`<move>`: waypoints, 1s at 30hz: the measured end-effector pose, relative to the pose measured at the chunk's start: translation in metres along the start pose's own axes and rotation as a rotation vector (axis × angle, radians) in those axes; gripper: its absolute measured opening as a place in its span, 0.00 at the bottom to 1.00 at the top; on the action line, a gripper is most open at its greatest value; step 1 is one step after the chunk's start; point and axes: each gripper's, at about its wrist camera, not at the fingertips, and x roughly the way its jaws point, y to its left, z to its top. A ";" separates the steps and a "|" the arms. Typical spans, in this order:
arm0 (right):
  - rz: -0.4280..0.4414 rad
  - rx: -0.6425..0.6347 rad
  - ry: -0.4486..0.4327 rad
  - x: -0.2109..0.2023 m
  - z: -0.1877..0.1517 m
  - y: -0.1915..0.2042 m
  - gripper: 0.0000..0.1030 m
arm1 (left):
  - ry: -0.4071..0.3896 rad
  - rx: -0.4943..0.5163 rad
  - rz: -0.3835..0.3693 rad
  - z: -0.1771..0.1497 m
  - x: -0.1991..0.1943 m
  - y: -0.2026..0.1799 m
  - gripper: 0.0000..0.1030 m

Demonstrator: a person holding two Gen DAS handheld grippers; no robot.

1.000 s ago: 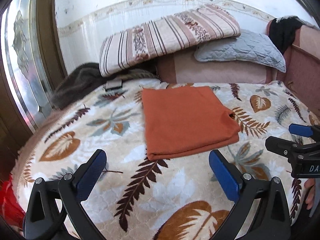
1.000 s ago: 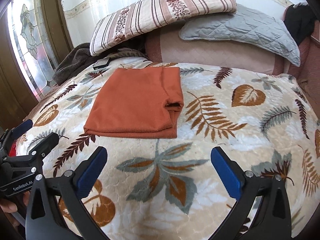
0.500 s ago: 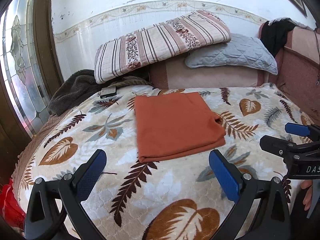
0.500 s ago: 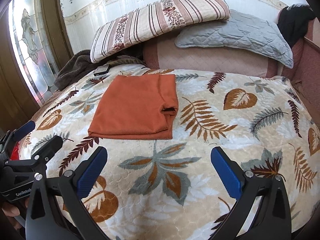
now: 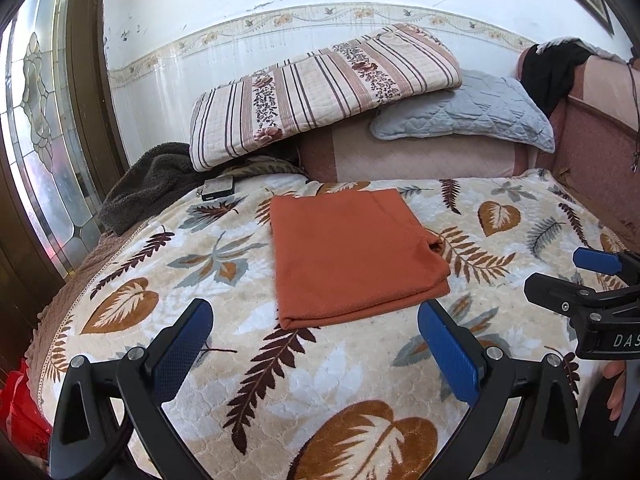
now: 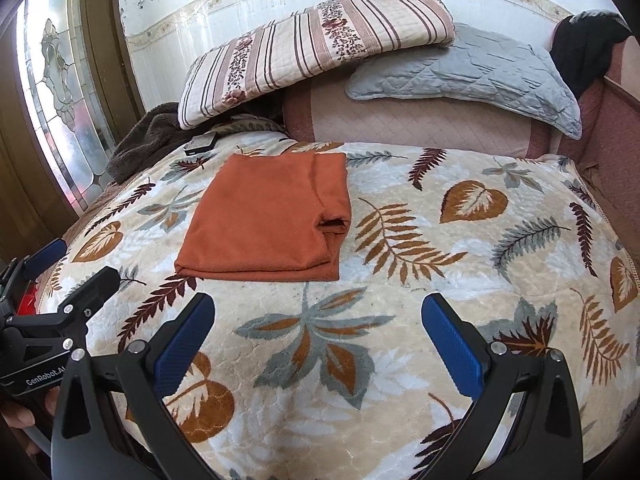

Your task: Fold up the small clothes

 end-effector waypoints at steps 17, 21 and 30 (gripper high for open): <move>-0.002 -0.001 -0.004 0.000 0.007 0.001 1.00 | 0.003 0.006 -0.001 0.008 0.004 0.004 1.00; -0.001 0.002 0.005 0.006 0.008 0.000 1.00 | 0.011 0.002 -0.011 0.010 0.011 0.005 1.00; -0.003 0.010 0.024 0.020 0.004 0.000 1.00 | 0.026 0.001 -0.016 0.009 0.024 0.003 1.00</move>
